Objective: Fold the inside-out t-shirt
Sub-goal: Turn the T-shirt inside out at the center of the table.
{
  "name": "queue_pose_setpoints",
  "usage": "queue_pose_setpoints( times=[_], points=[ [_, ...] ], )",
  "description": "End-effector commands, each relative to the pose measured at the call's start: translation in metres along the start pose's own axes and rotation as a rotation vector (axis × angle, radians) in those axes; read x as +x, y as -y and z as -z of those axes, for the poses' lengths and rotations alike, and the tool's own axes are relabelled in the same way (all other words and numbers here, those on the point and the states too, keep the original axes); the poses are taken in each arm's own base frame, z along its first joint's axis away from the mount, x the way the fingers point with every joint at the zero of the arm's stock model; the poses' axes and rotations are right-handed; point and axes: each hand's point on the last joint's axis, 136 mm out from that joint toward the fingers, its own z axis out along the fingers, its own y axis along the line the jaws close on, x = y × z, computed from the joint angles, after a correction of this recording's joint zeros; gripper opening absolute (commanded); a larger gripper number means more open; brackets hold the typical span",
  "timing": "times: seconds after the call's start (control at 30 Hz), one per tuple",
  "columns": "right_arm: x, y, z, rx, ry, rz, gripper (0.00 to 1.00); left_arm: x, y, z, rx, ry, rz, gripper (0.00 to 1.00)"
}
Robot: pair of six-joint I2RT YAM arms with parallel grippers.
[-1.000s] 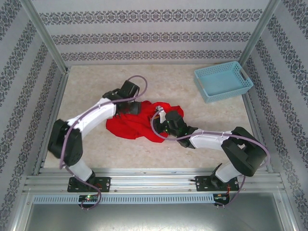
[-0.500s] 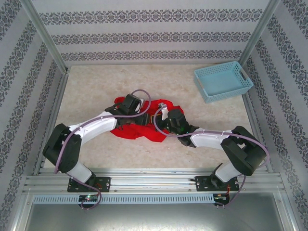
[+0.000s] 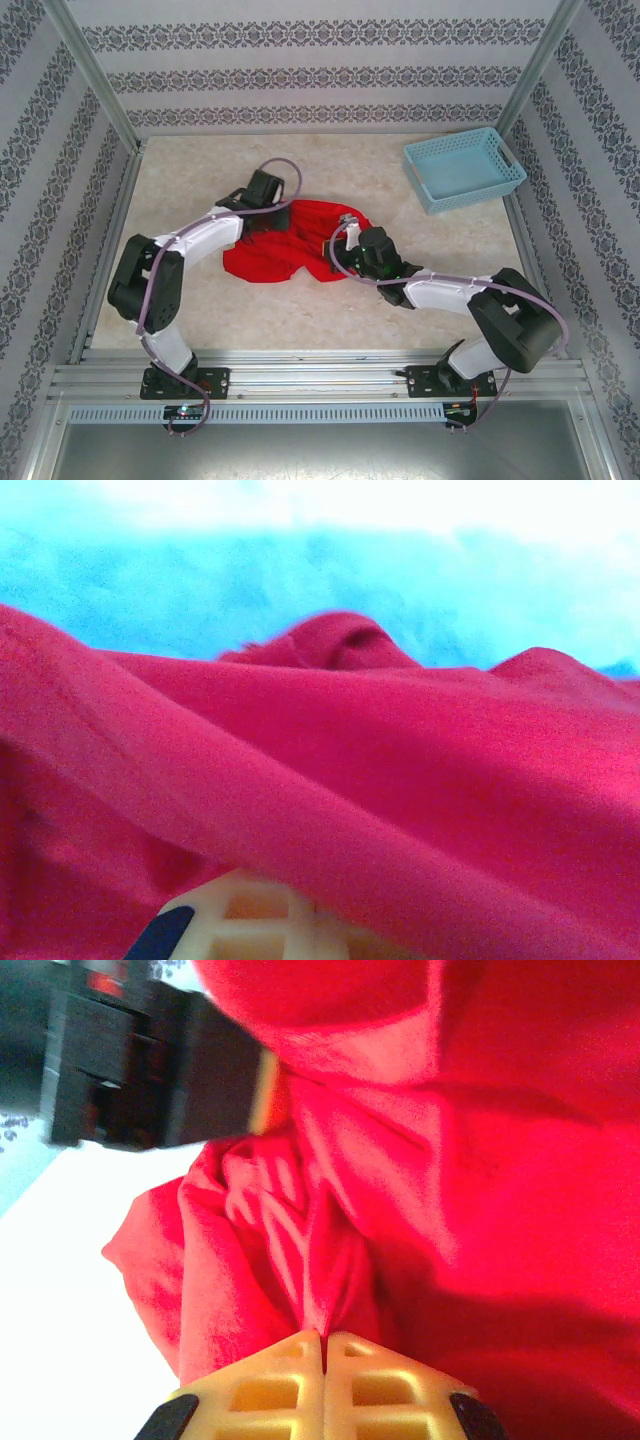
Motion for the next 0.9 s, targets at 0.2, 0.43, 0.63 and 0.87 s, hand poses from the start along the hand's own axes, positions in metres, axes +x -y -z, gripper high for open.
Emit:
queue_pose_setpoints(
  times=[0.2,0.43,0.63,0.87],
  points=[
    [-0.014,0.048,0.001,0.069,-0.049,-0.26,0.0,-0.023,0.055,0.103,0.334,0.099,-0.006,0.0],
    [0.02,0.041,-0.033,0.026,-0.268,-0.286,0.0,-0.005,-0.047,0.033,0.075,-0.055,0.324,0.0],
    [0.03,-0.001,-0.022,-0.13,-0.286,-0.16,0.0,0.01,-0.122,-0.007,-0.205,-0.148,0.449,0.0],
    [-0.004,0.0,0.009,-0.044,-0.118,-0.082,0.0,-0.004,-0.118,-0.009,-0.173,-0.139,0.438,0.0]
  ],
)
